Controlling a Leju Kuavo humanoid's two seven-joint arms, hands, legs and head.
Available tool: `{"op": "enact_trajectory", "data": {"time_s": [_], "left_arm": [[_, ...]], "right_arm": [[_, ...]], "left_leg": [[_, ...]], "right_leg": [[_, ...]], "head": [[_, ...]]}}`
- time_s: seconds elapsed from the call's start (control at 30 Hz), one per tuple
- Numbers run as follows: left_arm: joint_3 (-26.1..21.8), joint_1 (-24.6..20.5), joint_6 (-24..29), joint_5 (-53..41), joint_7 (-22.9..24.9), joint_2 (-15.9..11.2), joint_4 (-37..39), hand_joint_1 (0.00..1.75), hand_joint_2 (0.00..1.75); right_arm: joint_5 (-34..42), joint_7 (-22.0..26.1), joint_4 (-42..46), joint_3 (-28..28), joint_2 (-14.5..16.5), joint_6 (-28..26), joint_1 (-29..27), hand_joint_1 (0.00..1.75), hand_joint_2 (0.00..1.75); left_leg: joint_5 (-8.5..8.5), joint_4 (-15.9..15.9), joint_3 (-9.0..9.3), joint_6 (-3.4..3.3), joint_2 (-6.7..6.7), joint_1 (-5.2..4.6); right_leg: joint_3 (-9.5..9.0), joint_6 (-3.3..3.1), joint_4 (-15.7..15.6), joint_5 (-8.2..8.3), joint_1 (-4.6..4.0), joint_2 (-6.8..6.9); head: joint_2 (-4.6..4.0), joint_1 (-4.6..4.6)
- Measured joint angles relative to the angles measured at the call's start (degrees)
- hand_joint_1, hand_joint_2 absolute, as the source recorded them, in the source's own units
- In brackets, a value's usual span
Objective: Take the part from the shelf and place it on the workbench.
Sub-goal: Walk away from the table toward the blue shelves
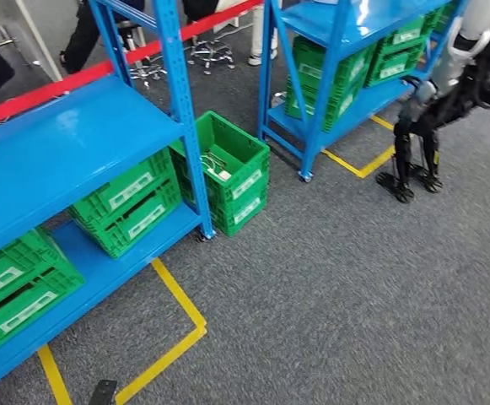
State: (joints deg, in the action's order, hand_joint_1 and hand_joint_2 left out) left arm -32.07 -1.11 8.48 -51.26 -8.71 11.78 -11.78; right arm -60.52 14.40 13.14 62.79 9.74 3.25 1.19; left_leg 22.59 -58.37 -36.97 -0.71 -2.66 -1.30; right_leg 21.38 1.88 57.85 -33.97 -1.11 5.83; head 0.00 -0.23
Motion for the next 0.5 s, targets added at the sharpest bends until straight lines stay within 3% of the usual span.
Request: {"op": "enact_trajectory", "data": {"time_s": [0.03, 0.1, 0.17, 0.2, 0.23, 0.27, 0.33, 0.4, 0.47, 0.5], "left_arm": [[-0.3, -0.2, -0.3, 0.3, 0.3, 0.0, 0.0, 0.0, 0.0], [-0.7, -0.5, -0.9, 0.5, 1.4, 0.0, 0.0, 0.0, 0.0], [-1.0, -0.6, -1.4, 0.4, 2.4, 0.1, 0.0, 0.0, 0.0], [-1.0, -0.5, -1.6, 0.4, 2.7, 0.1, 0.0, 0.0, 0.0], [-1.1, -0.4, -1.8, 0.3, 2.8, 0.2, 0.0, 0.0, 0.0], [-1.2, -0.3, -2.0, 0.3, 2.9, 0.2, 0.0, 0.0, 0.0], [-1.4, -0.2, -2.4, 0.3, 2.9, 0.1, 0.0, 0.0, 0.0], [-1.4, -0.1, -2.7, 0.3, 2.9, 0.1, 0.0, 0.0, 0.0], [-1.5, 0.0, -2.9, 0.2, 2.9, 0.1, 0.0, 0.0, 0.0], [-1.5, 0.1, -3.0, 0.2, 2.8, 0.1, 0.0, 0.0, 0.0]], "right_arm": [[0.0, 0.0, 0.0, 0.0, 0.0, 0.1, 0.2, 0.0, 0.0], [0.0, 0.0, 0.0, 0.0, 0.0, 0.2, 0.5, 0.0, 0.0], [-0.2, -0.1, 0.0, 0.2, -0.1, 0.3, 0.2, 0.0, 0.0], [-0.2, -0.2, 0.0, 0.2, -0.1, 0.4, -0.1, 0.0, 0.0], [-0.2, -0.2, 0.0, 0.3, -0.2, 0.4, -0.2, 0.0, 0.0], [-0.3, -0.2, 0.0, 0.4, -0.3, 0.4, -0.3, 0.0, 0.0], [-0.4, -0.2, 0.0, 0.5, -0.4, 0.4, -0.4, 0.0, 0.0], [-0.5, -0.2, -0.1, 0.5, -0.5, 0.6, -0.3, 0.0, 0.0], [-0.6, -0.3, -0.1, 0.5, -0.6, 0.6, -0.2, 0.0, 0.0], [-0.7, -0.3, -0.1, 0.6, -0.6, 0.6, -0.1, 0.0, 0.0]], "left_leg": [[0.31, 0.1, 0.41, -0.19, 0.75, 0.17], [1.04, 0.3, 1.17, -0.51, 2.2, 0.5], [2.03, 0.3, 2.09, -0.54, 3.99, 0.76], [2.56, 0.3, 2.71, -0.43, 4.98, 0.91], [3.11, 0.2, 3.42, -0.23, 5.96, 1.11], [3.66, 0.2, 4.19, 0.04, 6.88, 1.34], [4.7, 0.2, 5.46, 0.8, 8.54, 1.76], [5.39, 0.0, 5.85, 1.57, 9.78, 1.92], [5.65, 0.2, 5.8, 2.1, 10.33, 1.92], [5.79, 0.2, 5.8, 2.36, 9.73, 1.87]], "right_leg": [[1.17, 0.22, 2.1, 0.26, 0.12, -0.99], [5.64, 0.68, 8.8, -0.74, 0.49, -3.68], [10.66, 1.08, 14.4, -4.63, 0.85, -5.18], [12.5, 1.24, 15.4, -6.38, 0.98, -5.42], [13.68, 1.43, 14.9, -6.91, 1.1, -5.58], [14.15, 1.65, 12.9, -5.67, 1.25, -5.82], [14.12, 2.25, 6.7, 1.15, 1.74, -7.52], [13.92, 1.59, 3.2, 6.38, 1.93, -8.8], [13.8, 0.17, 3.0, 7.25, 1.7, -8.14], [13.59, -0.19, 2.9, 7.58, 1.7, -7.7]], "head": [[0.0, 0.0], [0.0, 0.08], [0.0, 0.12], [0.0, 0.1], [0.0, 0.11], [0.0, 0.11], [0.0, 0.25], [0.0, 0.52], [0.0, 0.66], [0.0, 0.59]]}}
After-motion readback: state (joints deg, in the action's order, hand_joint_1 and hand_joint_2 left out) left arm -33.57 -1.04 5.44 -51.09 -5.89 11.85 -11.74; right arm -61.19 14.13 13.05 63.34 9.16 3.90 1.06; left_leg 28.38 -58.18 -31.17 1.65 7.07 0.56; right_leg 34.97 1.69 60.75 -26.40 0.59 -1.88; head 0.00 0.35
